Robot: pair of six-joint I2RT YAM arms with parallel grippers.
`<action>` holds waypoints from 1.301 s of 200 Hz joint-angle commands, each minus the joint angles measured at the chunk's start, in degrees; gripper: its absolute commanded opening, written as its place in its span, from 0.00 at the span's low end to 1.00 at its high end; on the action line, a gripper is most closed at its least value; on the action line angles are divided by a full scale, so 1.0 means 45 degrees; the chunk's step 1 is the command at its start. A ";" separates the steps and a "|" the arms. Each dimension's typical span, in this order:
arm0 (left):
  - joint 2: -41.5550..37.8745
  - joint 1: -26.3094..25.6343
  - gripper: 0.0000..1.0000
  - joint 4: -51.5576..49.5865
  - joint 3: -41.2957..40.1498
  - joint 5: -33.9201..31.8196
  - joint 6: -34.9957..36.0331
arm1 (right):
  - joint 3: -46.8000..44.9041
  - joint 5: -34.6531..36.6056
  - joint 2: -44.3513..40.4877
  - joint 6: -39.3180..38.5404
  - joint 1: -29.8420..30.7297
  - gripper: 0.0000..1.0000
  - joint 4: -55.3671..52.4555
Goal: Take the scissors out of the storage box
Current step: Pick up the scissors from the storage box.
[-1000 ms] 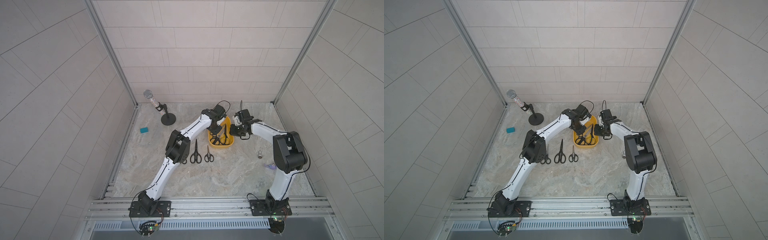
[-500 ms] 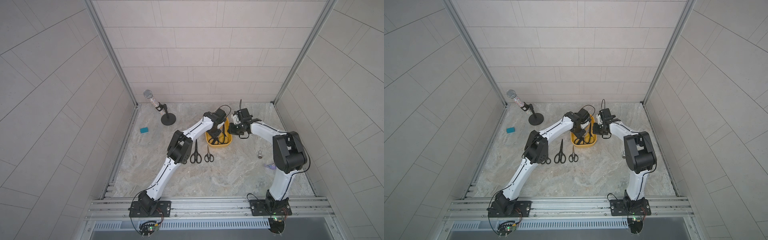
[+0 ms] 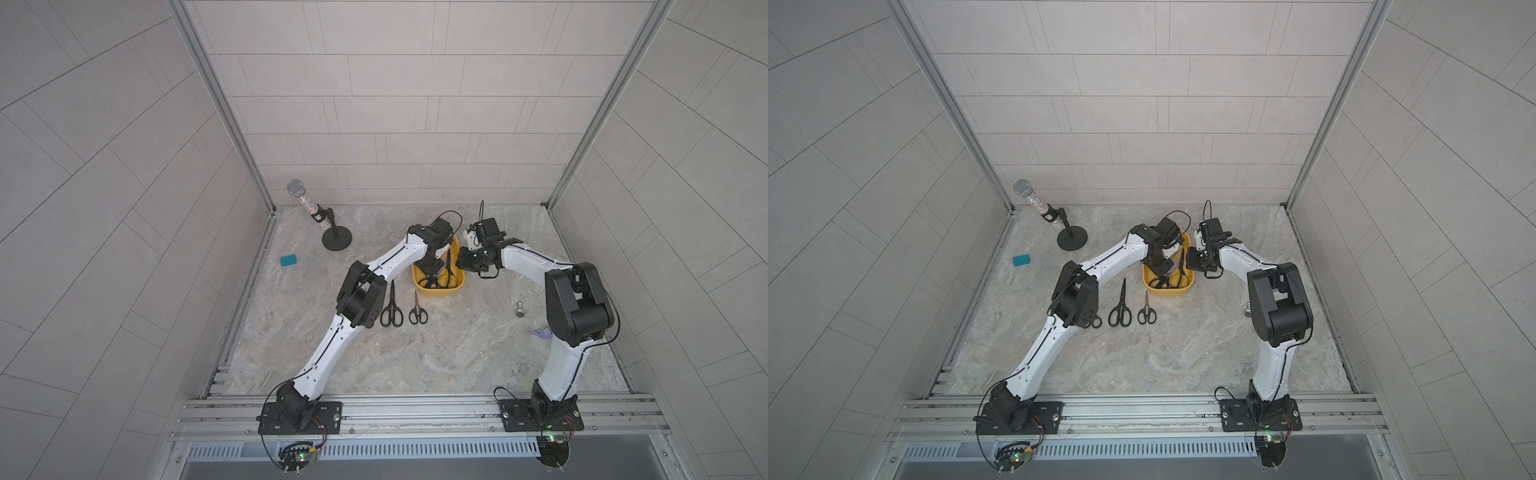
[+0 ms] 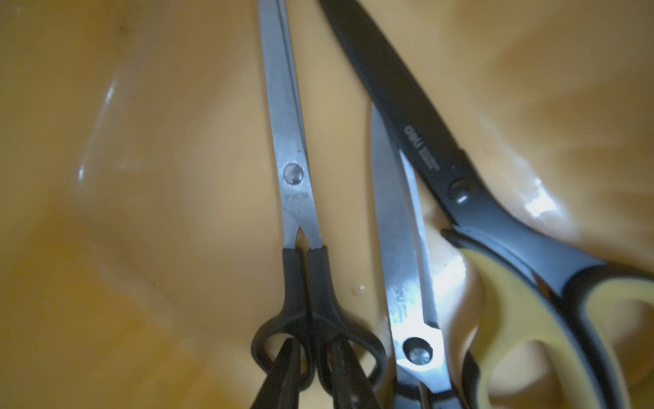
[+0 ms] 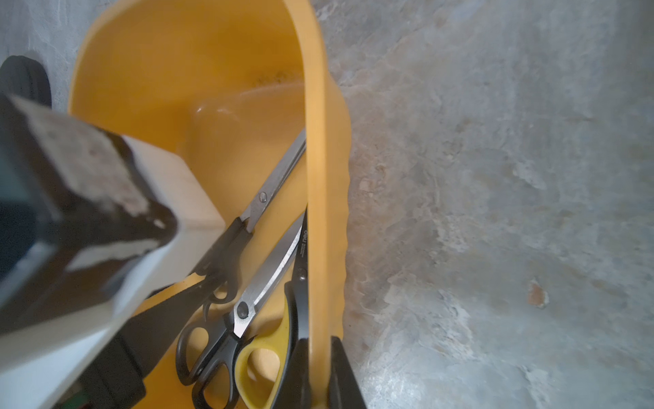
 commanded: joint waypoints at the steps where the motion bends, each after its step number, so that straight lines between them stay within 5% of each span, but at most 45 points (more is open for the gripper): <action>1: 0.0910 0.0113 0.18 -0.1132 0.0003 0.0923 -0.0123 | 0.0336 -0.0322 -0.0013 0.0252 -0.0057 0.00 0.0737; 36: 0.0939 0.0126 0.00 -0.1336 -0.0071 0.1357 -0.0070 | 0.0376 -0.0342 0.0076 0.0398 -0.0055 0.00 0.0835; 79: 0.0664 0.0138 0.00 -0.0995 0.0561 0.0986 -0.0501 | 0.0743 0.0292 0.0219 0.0369 -0.0058 0.00 0.0245; 139: -0.0811 0.0096 0.00 -0.0246 0.1693 -0.0520 -0.3729 | 0.1246 0.1808 0.0507 0.1418 -0.0193 0.00 -0.0381; 186: -0.1781 -0.0133 0.00 -0.1790 0.1633 -0.0625 -0.5285 | 0.1831 0.2413 0.0820 0.1759 -0.0307 0.00 -0.0794; 232: -0.3308 -0.1186 0.00 -0.2222 0.0236 -0.1433 -0.6935 | 0.2795 0.3635 0.1138 0.1763 -0.0446 0.00 -0.1890; 260: -0.4909 -0.1662 0.00 -0.0904 -0.2858 -0.1405 -0.8575 | 0.3105 0.3895 0.1285 0.1715 -0.0708 0.00 -0.2133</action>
